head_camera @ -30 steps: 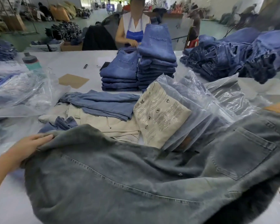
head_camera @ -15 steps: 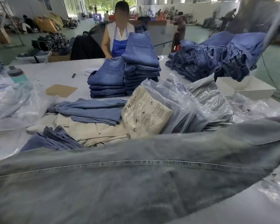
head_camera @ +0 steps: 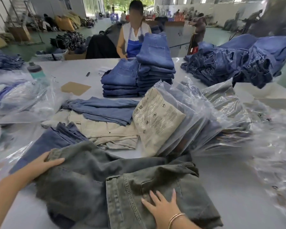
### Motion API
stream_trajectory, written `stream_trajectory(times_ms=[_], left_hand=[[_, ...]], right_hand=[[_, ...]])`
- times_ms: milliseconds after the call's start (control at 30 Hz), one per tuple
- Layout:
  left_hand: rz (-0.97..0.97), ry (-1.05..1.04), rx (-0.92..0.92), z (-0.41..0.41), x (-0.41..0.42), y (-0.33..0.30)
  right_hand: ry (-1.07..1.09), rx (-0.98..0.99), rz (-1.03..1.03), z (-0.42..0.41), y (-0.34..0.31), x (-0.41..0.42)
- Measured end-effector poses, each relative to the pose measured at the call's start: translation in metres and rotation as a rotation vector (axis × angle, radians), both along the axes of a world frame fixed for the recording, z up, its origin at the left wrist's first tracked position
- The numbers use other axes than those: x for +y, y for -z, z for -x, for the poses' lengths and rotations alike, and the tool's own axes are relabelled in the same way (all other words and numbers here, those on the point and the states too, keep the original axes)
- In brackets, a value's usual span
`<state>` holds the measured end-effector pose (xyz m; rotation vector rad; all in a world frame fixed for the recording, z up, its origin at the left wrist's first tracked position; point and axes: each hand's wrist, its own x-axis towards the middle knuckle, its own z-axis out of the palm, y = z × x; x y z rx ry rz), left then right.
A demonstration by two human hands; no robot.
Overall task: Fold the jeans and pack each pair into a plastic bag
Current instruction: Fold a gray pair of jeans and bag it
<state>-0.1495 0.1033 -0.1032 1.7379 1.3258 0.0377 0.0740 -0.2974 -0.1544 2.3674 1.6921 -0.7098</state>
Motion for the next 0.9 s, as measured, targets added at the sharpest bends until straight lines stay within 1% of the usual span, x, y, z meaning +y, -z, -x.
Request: stream_trajectory(times_ms=[33, 67, 100, 133, 167, 200, 267, 300, 333, 367, 400, 433, 467, 500, 533, 567, 600, 667, 700, 733, 767, 800, 833, 867, 900], left_hand=[[0.031, -0.005, -0.02, 0.009, -0.001, 0.007], [0.101, -0.022, -0.03, 0.019, -0.003, 0.016], [0.163, -0.04, -0.033, 0.029, -0.006, 0.021], [0.174, -0.04, -0.027, 0.037, -0.008, 0.028], [0.148, -0.027, -0.03, 0.043, -0.008, 0.035], [0.109, 0.021, -0.038, 0.046, -0.007, 0.039], [-0.003, 0.082, -0.016, 0.04, -0.008, 0.031], [-0.018, 0.056, -0.023, 0.035, -0.006, 0.022], [-0.016, 0.028, -0.066, 0.026, -0.007, 0.009], [-0.001, -0.017, -0.132, 0.018, -0.006, -0.003], [0.03, -0.057, -0.201, 0.011, -0.002, -0.015], [0.069, -0.095, -0.263, 0.004, 0.005, -0.024], [0.101, -0.108, -0.3, -0.002, 0.011, -0.034], [0.108, -0.077, -0.294, -0.006, 0.018, -0.044], [0.08, -0.021, -0.25, -0.009, 0.025, -0.05], [0.016, 0.034, -0.177, -0.01, 0.032, -0.053], [-0.076, 0.078, -0.084, -0.009, 0.036, -0.052], [-0.288, 0.117, 0.171, -0.004, 0.037, -0.041], [-0.386, 0.119, 0.316, -0.002, 0.03, -0.031], [-0.477, 0.143, 0.455, -0.001, 0.017, -0.019], [-0.585, 0.187, 0.568, -0.002, -0.003, -0.007], [-0.689, 0.255, 0.595, -0.008, -0.025, 0.005], [-0.728, 0.304, 0.542, -0.017, -0.049, 0.015], [-0.701, 0.342, 0.459, -0.029, -0.071, 0.024], [-0.624, 0.348, 0.367, -0.043, -0.093, 0.031]], right_hand=[[0.043, -0.011, 0.054, 0.005, 0.018, 0.0], [0.055, 0.013, 0.089, 0.006, 0.029, -0.001], [0.047, 0.014, 0.074, 0.007, 0.037, -0.004], [0.089, 0.026, 0.087, 0.0, 0.034, -0.006], [0.163, 0.058, 0.028, -0.005, 0.031, -0.005], [0.273, 0.127, -0.072, -0.008, 0.024, 0.0], [0.563, 0.256, -0.38, -0.01, 0.004, 0.008], [0.644, 0.286, -0.545, -0.011, -0.003, 0.012], [0.626, 0.286, -0.621, -0.011, -0.011, 0.013], [0.528, 0.257, -0.617, -0.008, -0.017, 0.017], [0.376, 0.244, -0.516, -0.005, -0.019, 0.017], [0.233, 0.25, -0.368, 0.001, -0.011, 0.022], [0.1, 0.297, -0.096, 0.005, -0.004, 0.023], [0.05, 0.391, 0.061, 0.011, 0.001, 0.025], [0.104, 0.522, 0.056, 0.013, 0.0, 0.023], [0.253, 0.59, -0.101, 0.009, 0.0, 0.021], [0.311, 0.486, -0.223, -0.003, -0.004, 0.025], [0.353, 0.158, -0.448, -0.038, -0.006, 0.023], [0.344, -0.007, -0.498, -0.06, -0.004, 0.018], [0.377, -0.125, -0.431, -0.082, -0.004, 0.012], [0.427, -0.206, -0.32, -0.101, 0.001, 0.011], [0.449, -0.236, -0.186, -0.115, 0.001, 0.009], [0.446, -0.237, -0.096, -0.126, 0.003, 0.009], [0.411, -0.236, -0.033, -0.134, 0.005, 0.01], [0.346, -0.248, -0.015, -0.14, 0.004, 0.01]])
